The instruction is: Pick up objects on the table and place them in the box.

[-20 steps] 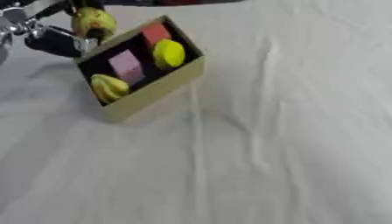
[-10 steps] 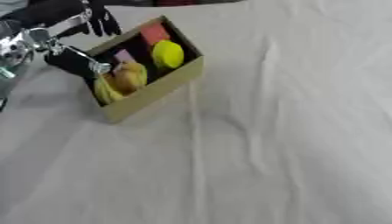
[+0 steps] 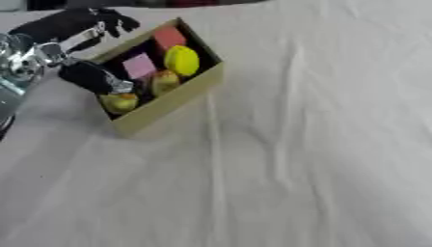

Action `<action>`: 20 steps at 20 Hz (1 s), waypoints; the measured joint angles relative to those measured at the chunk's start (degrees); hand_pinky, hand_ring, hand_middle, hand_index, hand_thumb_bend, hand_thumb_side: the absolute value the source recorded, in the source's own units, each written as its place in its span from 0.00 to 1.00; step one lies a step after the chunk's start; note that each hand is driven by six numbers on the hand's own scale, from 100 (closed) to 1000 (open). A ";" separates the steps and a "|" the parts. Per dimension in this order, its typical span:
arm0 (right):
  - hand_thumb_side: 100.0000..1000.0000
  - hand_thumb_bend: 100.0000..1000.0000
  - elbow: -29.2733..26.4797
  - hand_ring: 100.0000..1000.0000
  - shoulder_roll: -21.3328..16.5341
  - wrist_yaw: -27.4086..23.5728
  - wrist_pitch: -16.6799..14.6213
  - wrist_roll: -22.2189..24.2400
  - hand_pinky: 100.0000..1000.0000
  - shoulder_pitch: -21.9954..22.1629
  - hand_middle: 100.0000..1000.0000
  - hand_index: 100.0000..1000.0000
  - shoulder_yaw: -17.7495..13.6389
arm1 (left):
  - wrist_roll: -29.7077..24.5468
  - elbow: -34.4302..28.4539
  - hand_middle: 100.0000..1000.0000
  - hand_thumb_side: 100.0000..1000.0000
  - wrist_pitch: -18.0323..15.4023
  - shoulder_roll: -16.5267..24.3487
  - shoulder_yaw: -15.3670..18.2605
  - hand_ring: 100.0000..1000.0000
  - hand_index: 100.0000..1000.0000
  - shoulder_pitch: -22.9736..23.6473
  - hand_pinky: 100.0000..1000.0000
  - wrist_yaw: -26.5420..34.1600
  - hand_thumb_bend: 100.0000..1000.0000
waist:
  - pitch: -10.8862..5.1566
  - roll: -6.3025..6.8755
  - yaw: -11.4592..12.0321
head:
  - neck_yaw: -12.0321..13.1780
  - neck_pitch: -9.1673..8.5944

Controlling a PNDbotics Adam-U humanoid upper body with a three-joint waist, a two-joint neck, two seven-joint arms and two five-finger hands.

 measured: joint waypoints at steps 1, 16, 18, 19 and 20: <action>0.50 0.00 0.00 0.77 0.00 0.00 0.00 0.00 0.85 0.00 0.68 0.79 0.00 | 1.18 -0.42 0.76 0.47 0.13 0.00 0.34 0.75 0.91 0.07 0.76 0.39 0.42 | -0.01 0.00 0.02 | 0.00 0.00; 0.49 0.00 0.00 0.77 0.08 0.00 -0.44 -0.62 0.85 0.38 0.68 0.79 -0.44 | 42.48 -18.27 0.69 0.51 -2.41 -0.32 14.30 0.69 0.86 4.11 0.72 26.15 0.37 | -0.36 -0.39 1.21 | -1.51 -0.01; 0.49 0.00 0.00 0.77 0.27 -0.03 -0.72 -0.91 0.85 0.40 0.68 0.79 -0.75 | 47.38 -18.51 0.69 0.51 -5.93 -0.32 15.90 0.69 0.86 5.36 0.72 29.52 0.38 | -0.50 -0.42 1.38 | -1.96 -0.01; 0.49 0.00 0.00 0.77 0.43 -0.06 -0.88 -1.07 0.85 0.47 0.68 0.79 -0.81 | 49.60 -18.62 0.69 0.50 -7.89 -0.35 16.72 0.69 0.86 6.03 0.72 31.23 0.39 | -0.58 -0.43 1.49 | -2.15 -0.01; 0.49 0.00 0.00 0.77 0.48 -0.10 -1.05 -1.25 0.85 0.53 0.68 0.79 -0.91 | 51.61 -18.64 0.69 0.50 -9.81 -0.40 17.52 0.69 0.86 6.69 0.72 32.81 0.39 | -0.65 -0.47 1.57 | -2.28 -0.01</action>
